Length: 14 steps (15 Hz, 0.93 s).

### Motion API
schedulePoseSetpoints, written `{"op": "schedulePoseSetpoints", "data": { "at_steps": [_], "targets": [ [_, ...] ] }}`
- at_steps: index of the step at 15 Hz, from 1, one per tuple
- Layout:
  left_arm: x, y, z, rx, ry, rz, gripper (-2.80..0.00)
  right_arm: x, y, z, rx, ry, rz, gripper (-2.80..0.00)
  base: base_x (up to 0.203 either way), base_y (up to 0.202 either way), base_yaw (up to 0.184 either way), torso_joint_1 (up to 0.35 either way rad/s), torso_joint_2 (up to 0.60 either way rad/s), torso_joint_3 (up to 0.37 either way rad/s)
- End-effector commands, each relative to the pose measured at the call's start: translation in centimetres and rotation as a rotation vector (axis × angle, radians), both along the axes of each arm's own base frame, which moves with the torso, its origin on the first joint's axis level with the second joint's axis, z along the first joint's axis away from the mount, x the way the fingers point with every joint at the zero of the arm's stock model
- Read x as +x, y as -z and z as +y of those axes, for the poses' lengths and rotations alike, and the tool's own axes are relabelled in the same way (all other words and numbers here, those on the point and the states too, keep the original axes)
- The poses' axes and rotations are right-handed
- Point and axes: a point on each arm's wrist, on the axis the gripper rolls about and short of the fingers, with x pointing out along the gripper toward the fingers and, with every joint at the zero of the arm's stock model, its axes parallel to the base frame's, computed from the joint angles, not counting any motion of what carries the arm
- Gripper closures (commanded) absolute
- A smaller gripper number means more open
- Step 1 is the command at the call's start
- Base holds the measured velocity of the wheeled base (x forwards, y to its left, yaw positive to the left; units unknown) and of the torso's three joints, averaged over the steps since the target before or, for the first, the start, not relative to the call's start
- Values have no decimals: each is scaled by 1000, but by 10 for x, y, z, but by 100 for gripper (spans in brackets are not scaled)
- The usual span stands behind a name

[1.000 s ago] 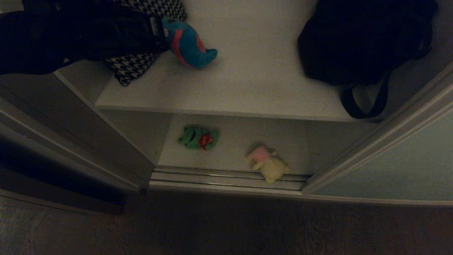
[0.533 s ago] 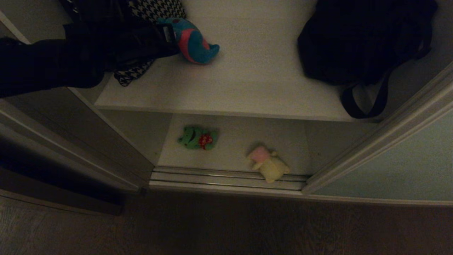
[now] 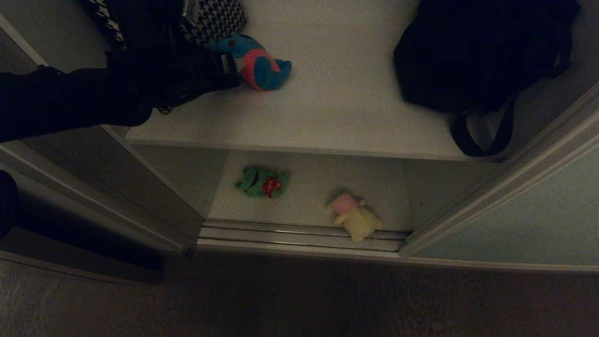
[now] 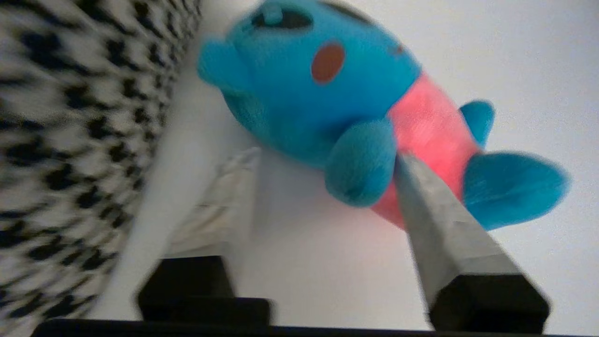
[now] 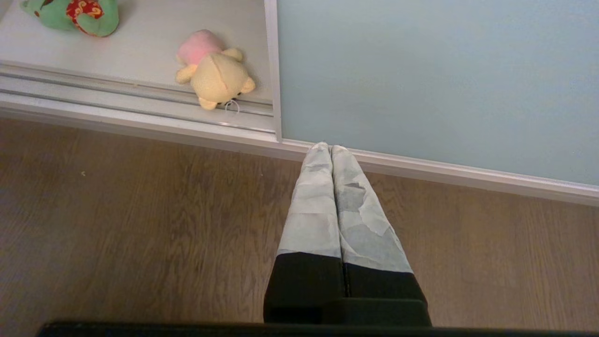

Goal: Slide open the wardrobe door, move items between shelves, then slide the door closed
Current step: Place the pink doll on the higher shelf

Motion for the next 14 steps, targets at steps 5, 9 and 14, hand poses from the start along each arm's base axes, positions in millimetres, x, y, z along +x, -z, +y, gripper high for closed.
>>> {"op": "schedulePoseSetpoints", "data": {
  "at_steps": [5,9,14],
  "targets": [
    [-53,-24,24,90,-36,-5,-280,0,0,0,0,-1,0,0,0,0,0,0,0,0],
    [-90,-43,33,95,-39,-10,0,0,0,0,0,-1,0,0,0,0,0,0,0,0],
    [-145,-54,42,93,1,-5,0,0,0,0,0,-1,-1,0,0,0,0,0,0,0]
  ]
}}
